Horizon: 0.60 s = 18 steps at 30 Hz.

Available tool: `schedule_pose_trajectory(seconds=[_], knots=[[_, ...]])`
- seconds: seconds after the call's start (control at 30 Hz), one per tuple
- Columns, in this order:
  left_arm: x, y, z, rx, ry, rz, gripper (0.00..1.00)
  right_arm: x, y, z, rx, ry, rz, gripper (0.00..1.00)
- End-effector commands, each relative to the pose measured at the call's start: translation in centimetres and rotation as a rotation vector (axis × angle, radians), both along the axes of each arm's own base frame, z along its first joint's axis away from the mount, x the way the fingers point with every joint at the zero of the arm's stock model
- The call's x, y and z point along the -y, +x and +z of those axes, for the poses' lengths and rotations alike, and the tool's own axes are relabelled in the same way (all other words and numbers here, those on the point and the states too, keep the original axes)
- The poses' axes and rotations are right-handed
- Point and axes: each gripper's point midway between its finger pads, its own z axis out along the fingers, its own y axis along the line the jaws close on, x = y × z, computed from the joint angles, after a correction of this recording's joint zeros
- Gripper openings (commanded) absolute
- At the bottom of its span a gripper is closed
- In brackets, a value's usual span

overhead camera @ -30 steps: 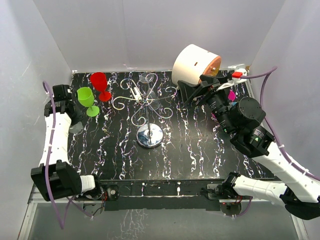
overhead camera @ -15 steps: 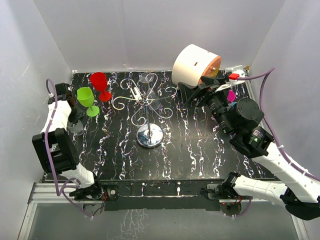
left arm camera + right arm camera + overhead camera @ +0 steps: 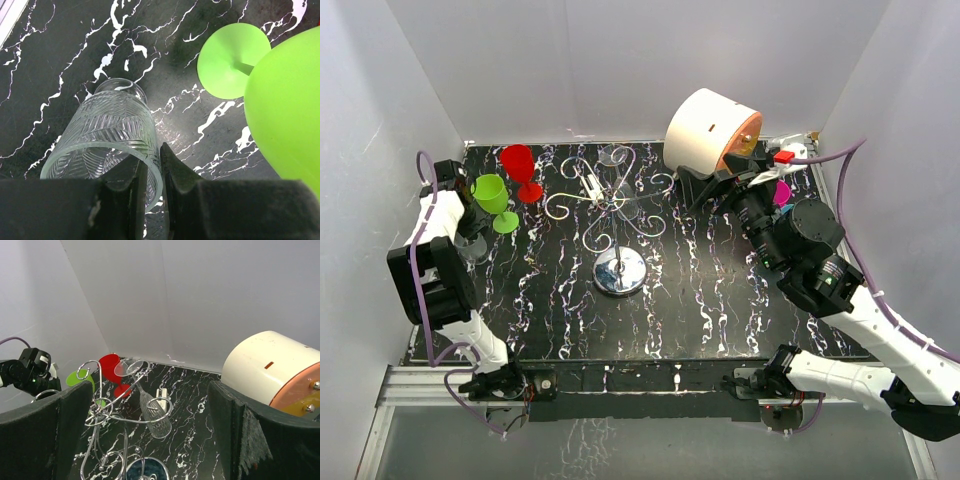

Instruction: Take the wine glass off the wine glass rack

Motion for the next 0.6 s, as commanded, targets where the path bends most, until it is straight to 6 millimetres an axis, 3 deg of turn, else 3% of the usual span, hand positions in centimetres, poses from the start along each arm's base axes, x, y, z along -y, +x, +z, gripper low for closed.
schedule_pose_trajectory(seconds=[0.0,0.27,0.57], knots=[[-1.1,0.7,2.1,0.038,0.052,0.001,0.05,1.1,-0.4,2.2,0.064,0.049,-0.023,0.98],[-0.9,0.2,2.2,0.031,0.046,-0.001,0.17,0.9,-0.5,2.3,0.064,0.058,-0.008,0.98],[-0.7,-0.1,5.2,0.101,0.072,-0.020,0.40,0.3,-0.8,2.8,0.052,0.058,0.031,0.98]])
